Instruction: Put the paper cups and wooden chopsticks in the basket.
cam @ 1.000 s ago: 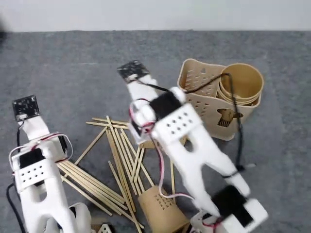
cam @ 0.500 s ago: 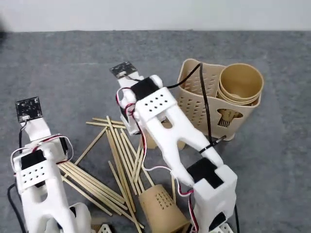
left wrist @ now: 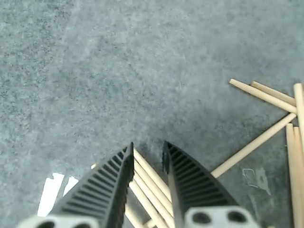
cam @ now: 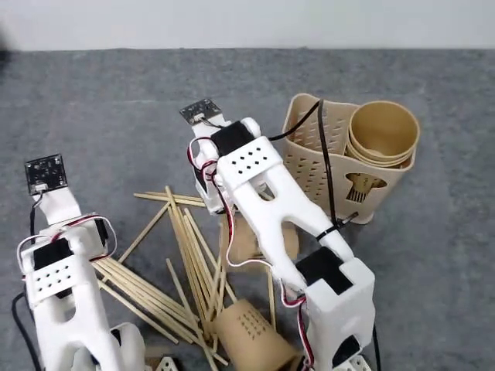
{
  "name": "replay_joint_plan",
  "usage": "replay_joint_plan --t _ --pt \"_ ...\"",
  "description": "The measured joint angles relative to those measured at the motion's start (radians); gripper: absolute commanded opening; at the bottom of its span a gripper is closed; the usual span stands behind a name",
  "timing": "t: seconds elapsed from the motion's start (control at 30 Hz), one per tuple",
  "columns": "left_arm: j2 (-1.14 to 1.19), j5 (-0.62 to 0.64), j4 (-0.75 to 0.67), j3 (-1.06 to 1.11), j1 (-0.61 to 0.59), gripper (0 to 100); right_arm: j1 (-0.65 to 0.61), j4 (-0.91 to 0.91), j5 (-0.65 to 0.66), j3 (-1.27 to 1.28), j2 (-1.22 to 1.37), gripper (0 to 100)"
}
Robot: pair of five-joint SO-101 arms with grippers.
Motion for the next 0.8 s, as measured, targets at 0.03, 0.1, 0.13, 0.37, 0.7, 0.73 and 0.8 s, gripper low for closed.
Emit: replay_joint_plan --t 0.03,0.1,0.13,0.37,0.7,0.73,0.8 --pt "0.0 0.0 0.0 0.0 0.0 9 0.002 0.0 0.005 0.0 0.002 5.0" --pt "0.0 0.0 0.0 0.0 0.0 9 0.005 0.0 0.011 0.0 0.003 2.8" --pt "0.0 0.0 0.0 0.0 0.0 9 0.008 0.0 0.011 0.0 0.003 0.6" --pt "0.0 0.0 0.0 0.0 0.0 9 0.006 0.069 0.044 -0.126 0.003 2.0" --pt "0.0 -0.002 0.0 0.0 0.0 9 0.006 0.129 0.255 -0.166 -0.046 2.0" --pt "0.0 -0.002 0.0 0.0 0.0 9 0.006 0.129 0.264 -0.137 -0.075 2.0" --pt "0.0 -0.002 0.0 0.0 0.0 9 0.006 0.129 0.272 -0.069 -0.143 2.0"
